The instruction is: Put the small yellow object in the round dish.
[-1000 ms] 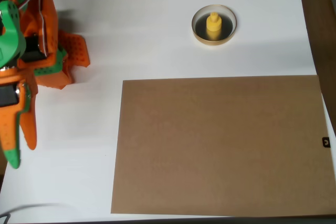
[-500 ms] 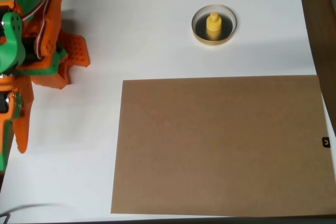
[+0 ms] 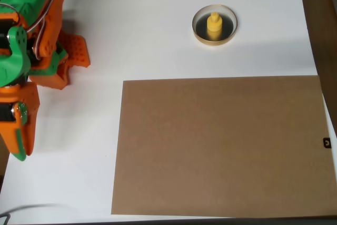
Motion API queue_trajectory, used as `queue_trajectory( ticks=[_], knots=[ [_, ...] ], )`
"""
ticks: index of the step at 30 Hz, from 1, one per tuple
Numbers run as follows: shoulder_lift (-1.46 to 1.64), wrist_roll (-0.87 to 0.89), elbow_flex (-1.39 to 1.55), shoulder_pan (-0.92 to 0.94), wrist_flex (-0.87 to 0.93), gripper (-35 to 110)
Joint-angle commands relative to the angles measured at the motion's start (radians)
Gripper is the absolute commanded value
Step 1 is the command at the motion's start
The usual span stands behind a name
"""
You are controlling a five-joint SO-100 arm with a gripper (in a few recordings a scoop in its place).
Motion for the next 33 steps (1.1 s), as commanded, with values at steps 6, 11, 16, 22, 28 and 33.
queue_trajectory(
  ticks=[6,11,16,22,28,33],
  knots=[
    [0.031,-0.032,-0.002,-0.026,-0.026,0],
    [0.031,-0.034,0.0,-0.026,-0.026,0],
    [0.031,-0.034,0.0,-0.026,-0.026,0],
    [0.031,-0.034,0.0,-0.026,-0.026,0],
    [0.031,-0.034,0.0,-0.026,-0.026,0],
    [0.031,-0.034,0.0,-0.026,-0.026,0]
  ],
)
